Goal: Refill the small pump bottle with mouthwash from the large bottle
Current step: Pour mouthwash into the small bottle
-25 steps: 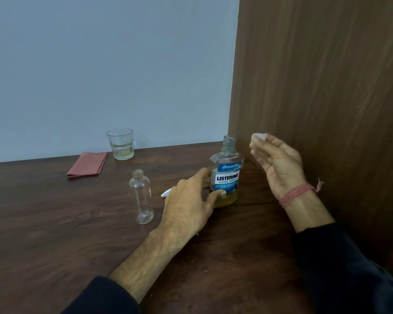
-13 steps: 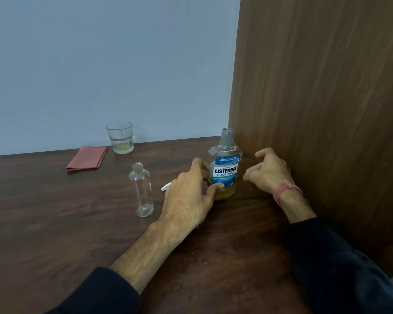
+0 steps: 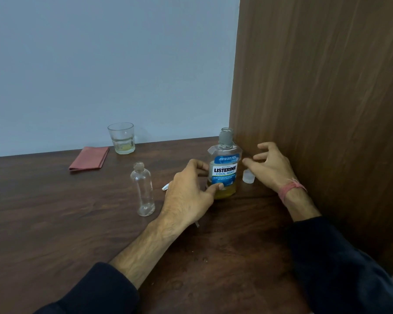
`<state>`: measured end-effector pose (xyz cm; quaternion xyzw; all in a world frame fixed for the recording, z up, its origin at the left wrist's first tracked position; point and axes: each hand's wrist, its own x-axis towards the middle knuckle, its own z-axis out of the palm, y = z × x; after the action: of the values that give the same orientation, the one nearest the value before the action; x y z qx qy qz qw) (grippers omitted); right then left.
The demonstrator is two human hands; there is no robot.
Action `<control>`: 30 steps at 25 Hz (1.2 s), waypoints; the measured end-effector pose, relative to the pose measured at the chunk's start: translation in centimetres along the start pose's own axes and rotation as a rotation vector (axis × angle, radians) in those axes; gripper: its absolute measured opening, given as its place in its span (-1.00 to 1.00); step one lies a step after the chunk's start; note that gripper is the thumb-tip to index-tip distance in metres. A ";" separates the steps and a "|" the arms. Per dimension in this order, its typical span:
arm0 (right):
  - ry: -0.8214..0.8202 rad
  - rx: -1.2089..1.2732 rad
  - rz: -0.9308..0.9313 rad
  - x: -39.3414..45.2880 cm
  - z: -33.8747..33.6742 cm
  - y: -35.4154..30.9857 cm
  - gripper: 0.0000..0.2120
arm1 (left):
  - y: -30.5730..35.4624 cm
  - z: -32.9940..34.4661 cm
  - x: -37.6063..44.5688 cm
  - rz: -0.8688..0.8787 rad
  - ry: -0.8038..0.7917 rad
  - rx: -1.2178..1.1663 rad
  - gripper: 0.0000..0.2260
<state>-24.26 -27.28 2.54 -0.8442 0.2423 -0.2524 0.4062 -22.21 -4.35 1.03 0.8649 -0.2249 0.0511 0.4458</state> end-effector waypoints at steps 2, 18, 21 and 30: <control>0.115 0.151 -0.141 -0.6 -0.3 -0.6 -0.59 | 0.5 -0.6 -0.5 0.007 0.056 -0.027 -0.44; -0.165 0.660 -0.463 -5.0 3.5 -5.1 -0.66 | -7.7 -12.6 -4.0 0.146 0.322 -0.155 -0.49; -0.132 0.555 -0.490 -5.5 4.0 -6.1 -0.63 | -8.8 -12.5 -3.4 0.161 0.275 -0.202 -0.50; -0.060 0.289 -0.724 -7.1 8.3 -13.3 -0.41 | -9.1 -12.0 -3.3 0.125 0.306 -0.280 -0.62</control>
<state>-21.70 -10.90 7.18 -0.8162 -0.1213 -0.3859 0.4125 -19.85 10.88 0.45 0.7612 -0.2125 0.1776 0.5864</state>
